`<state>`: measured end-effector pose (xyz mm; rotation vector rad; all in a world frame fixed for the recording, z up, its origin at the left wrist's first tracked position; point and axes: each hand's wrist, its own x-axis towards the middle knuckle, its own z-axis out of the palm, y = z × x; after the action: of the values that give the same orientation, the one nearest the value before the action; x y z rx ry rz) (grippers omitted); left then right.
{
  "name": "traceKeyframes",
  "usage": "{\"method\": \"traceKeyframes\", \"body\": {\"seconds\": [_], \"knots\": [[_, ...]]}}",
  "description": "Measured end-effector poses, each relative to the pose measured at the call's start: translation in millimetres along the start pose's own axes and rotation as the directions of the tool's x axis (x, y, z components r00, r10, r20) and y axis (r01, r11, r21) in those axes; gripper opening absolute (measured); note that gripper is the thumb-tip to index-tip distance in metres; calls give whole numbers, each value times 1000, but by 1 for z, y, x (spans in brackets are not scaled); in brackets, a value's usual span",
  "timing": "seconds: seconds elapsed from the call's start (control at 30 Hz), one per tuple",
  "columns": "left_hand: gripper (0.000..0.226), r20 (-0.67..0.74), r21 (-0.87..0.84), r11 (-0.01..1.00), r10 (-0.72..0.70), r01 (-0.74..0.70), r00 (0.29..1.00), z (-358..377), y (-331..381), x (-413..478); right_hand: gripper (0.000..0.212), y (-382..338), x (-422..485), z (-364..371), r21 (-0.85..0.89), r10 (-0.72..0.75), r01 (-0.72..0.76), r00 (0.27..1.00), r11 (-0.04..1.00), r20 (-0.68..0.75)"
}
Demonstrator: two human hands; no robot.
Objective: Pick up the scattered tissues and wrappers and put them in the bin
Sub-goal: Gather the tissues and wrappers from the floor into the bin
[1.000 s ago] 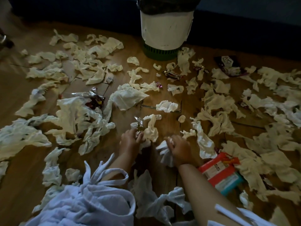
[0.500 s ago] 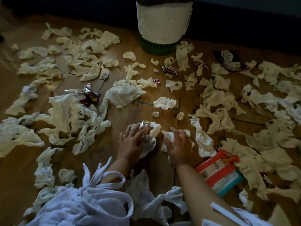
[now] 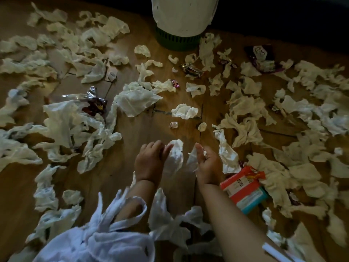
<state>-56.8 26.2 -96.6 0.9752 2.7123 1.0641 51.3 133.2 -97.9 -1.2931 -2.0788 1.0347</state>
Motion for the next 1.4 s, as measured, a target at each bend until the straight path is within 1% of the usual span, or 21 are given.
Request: {"method": "traceKeyframes", "body": {"seconds": [0.07, 0.1, 0.13, 0.2, 0.27, 0.37, 0.4, 0.47, 0.57, 0.6, 0.7, 0.73, 0.83, 0.87, 0.93, 1.0, 1.07, 1.13, 1.2, 1.33, 1.4], "knots": [[44, 10, -138, 986, -94, 94, 996, -23, 21, 0, 35, -21, -9, -15, 98, 173, -170, 985, 981, -26], [40, 19, -209, 966, -151, 152, 988, -36, 32, 0, 42, -33, -12, -24, 139, 258, -249, 965, 958, -46], [37, 30, -269, 941, -203, 204, 979, -53, 44, 0, 49, -47, -16, -35, 178, 323, -309, 945, 934, -56], [37, 56, -347, 896, -276, 278, 960, -89, 68, -3, 53, -81, -22, -58, 243, 385, -365, 922, 899, -38], [38, 93, -364, 866, -333, 343, 938, -130, 93, -7, 50, -122, -28, -84, 278, 417, -400, 909, 874, -3], [38, 102, -377, 840, -382, 391, 918, -202, 132, 1, 25, -199, -33, -127, 357, 473, -448, 881, 820, 17], [39, 103, -388, 831, -390, 398, 915, -229, 145, 8, 20, -228, -33, -140, 366, 484, -457, 875, 811, 21], [37, 125, -409, 819, -387, 403, 914, -287, 175, 22, 22, -287, -36, -165, 361, 473, -454, 880, 815, 40], [35, 133, -423, 809, -390, 408, 911, -383, 226, 37, 39, -385, -45, -206, 327, 435, -434, 897, 839, 75], [34, 139, -413, 813, -389, 410, 911, -416, 243, 40, 39, -416, -49, -221, 333, 431, -431, 899, 839, 78], [31, 150, -399, 829, -364, 393, 919, -495, 282, 57, 41, -501, -52, -263, 399, 459, -462, 882, 792, 108], [33, 149, -390, 838, -352, 382, 924, -517, 292, 65, 40, -524, -52, -274, 421, 474, -477, 873, 772, 120], [38, 143, -339, 883, -292, 324, 946, -559, 316, 93, 26, -571, -43, -297, 483, 471, -479, 870, 733, 147], [40, 140, -329, 896, -267, 299, 954, -568, 323, 102, 25, -580, -39, -301, 487, 463, -481, 871, 729, 166], [42, 154, -308, 916, -216, 255, 964, -573, 331, 122, 32, -590, -27, -303, 461, 444, -477, 877, 748, 186], [41, 191, -289, 930, -175, 226, 966, -570, 336, 146, 32, -590, -8, -301, 434, 442, -486, 873, 759, 206], [40, 228, -269, 945, -127, 188, 965, -557, 339, 176, 28, -589, 19, -297, 423, 426, -477, 879, 771, 215], [40, 235, -245, 954, -115, 173, 965, -537, 340, 210, 37, -585, 53, -291, 408, 413, -474, 881, 780, 233], [39, 232, -231, 954, -135, 189, 963, -516, 345, 244, 48, -581, 92, -287, 400, 417, -488, 872, 775, 256], [40, 246, -188, 947, -211, 260, 946, -469, 362, 314, 38, -575, 184, -288, 415, 435, -543, 837, 730, 331], [40, 265, -204, 929, -252, 310, 931, -448, 371, 347, 35, -574, 227, -293, 407, 448, -561, 825, 720, 344]]}}
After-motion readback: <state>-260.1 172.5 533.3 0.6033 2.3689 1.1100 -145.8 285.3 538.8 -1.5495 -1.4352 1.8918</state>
